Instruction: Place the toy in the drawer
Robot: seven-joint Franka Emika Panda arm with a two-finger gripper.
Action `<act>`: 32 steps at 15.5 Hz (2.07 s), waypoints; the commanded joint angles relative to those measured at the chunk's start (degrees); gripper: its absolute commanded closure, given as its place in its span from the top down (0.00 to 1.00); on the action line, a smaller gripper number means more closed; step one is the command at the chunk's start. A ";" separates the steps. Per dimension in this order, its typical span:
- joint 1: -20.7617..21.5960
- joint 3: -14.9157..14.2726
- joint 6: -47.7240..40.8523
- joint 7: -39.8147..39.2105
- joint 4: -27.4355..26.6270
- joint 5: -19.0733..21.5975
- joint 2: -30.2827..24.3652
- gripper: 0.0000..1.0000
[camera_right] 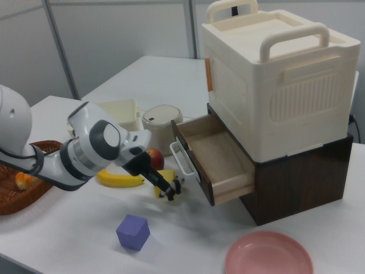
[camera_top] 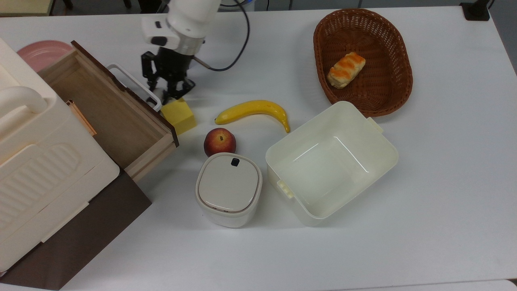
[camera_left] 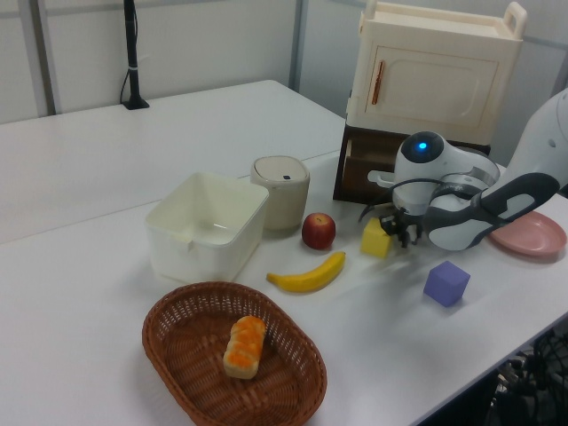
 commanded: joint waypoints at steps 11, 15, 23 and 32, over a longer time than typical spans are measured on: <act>2.63 4.89 0.96 1.31 1.03 1.73 -6.92 0.00; 3.34 7.62 0.79 1.04 5.25 5.85 -6.92 0.00; 2.73 7.10 0.70 -3.07 12.81 12.88 -7.18 0.00; 1.94 -1.69 0.70 -23.46 15.54 28.09 -6.39 0.00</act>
